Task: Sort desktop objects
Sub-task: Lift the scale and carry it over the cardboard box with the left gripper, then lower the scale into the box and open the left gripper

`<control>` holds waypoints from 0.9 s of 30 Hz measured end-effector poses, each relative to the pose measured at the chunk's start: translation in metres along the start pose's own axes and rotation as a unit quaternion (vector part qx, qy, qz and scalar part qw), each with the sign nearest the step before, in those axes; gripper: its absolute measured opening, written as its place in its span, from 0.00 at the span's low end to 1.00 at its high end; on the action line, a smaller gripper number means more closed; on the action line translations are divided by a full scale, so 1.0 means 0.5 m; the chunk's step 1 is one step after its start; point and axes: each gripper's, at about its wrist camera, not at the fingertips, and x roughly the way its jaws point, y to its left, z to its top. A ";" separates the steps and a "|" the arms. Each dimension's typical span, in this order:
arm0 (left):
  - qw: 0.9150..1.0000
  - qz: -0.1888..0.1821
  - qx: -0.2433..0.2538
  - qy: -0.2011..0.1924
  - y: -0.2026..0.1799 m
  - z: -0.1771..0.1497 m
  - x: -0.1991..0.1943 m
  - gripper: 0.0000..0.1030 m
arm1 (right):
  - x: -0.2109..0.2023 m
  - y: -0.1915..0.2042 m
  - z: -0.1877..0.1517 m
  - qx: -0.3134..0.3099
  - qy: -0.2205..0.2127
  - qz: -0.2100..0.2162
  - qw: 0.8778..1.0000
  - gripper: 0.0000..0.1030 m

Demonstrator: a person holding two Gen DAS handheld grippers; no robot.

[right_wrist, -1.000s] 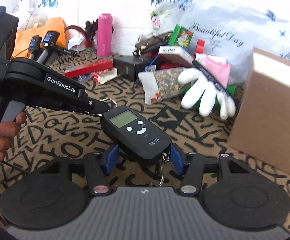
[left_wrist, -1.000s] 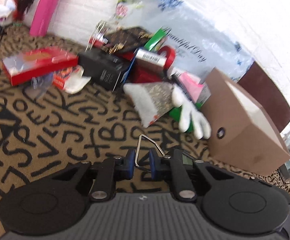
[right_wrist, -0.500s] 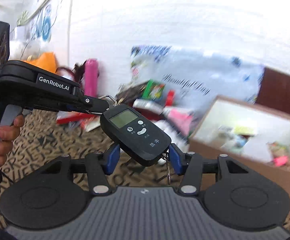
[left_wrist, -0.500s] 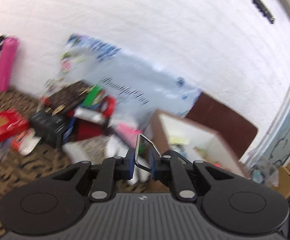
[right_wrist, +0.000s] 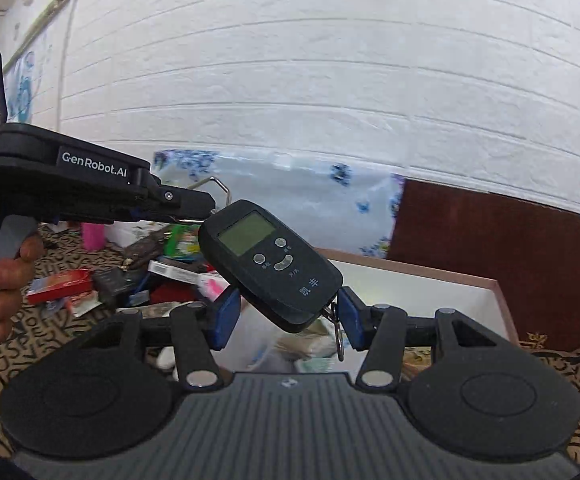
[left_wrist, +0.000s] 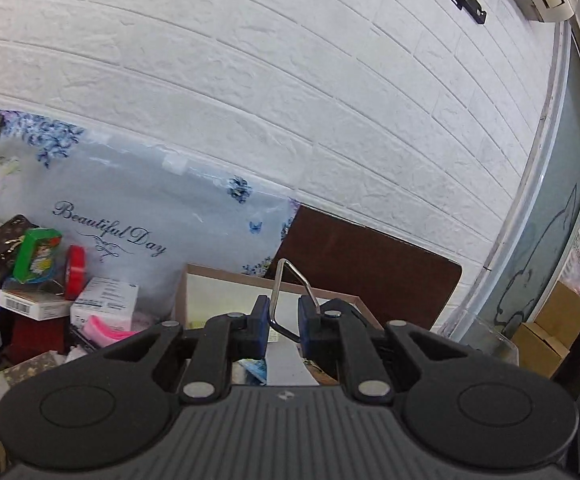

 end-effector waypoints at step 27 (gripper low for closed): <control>0.992 -0.038 -0.023 0.121 -0.022 -0.076 0.329 0.74 | 0.209 -0.273 -0.031 -0.050 0.137 -0.076 0.986 0.30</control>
